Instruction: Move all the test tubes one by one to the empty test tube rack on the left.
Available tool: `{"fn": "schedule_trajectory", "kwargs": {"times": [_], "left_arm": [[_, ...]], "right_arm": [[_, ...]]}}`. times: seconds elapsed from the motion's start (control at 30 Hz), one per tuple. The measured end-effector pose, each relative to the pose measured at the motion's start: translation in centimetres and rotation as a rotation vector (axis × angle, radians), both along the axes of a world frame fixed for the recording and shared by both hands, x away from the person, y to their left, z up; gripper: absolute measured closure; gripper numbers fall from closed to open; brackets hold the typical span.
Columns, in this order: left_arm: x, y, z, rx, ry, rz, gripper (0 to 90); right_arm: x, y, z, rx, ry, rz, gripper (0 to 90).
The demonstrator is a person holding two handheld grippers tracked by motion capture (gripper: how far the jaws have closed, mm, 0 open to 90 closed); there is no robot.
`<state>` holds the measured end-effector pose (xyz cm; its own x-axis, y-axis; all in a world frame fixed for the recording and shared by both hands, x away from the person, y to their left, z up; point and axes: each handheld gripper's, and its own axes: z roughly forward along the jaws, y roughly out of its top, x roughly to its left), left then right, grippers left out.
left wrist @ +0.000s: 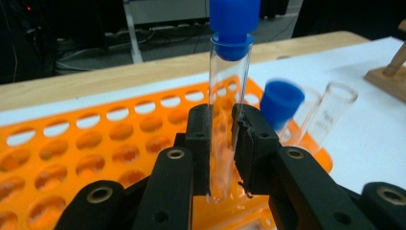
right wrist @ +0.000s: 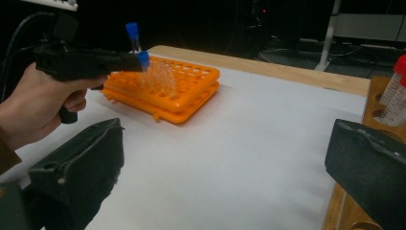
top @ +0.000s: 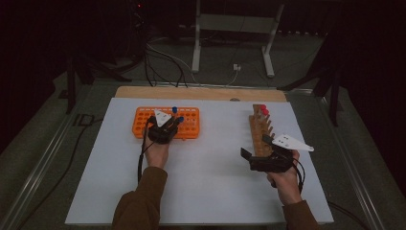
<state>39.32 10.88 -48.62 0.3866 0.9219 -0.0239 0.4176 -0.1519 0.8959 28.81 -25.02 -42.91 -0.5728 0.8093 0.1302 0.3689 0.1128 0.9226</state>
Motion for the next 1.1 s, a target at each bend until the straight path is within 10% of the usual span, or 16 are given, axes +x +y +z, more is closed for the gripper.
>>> {"fn": "schedule_trajectory", "kwargs": {"times": [0.43, 1.1], "left_arm": [[0.2, 0.2, -1.1, 0.073, 0.096, -0.03, 78.3], [-1.1, 1.9, -0.4, -0.045, 0.143, -0.069, 46.6]], "right_arm": [[0.0, 0.4, 0.0, -0.007, 0.001, 0.014, 0.0], [0.1, 0.1, -0.1, 0.001, 0.002, 0.007, 0.0]]}}
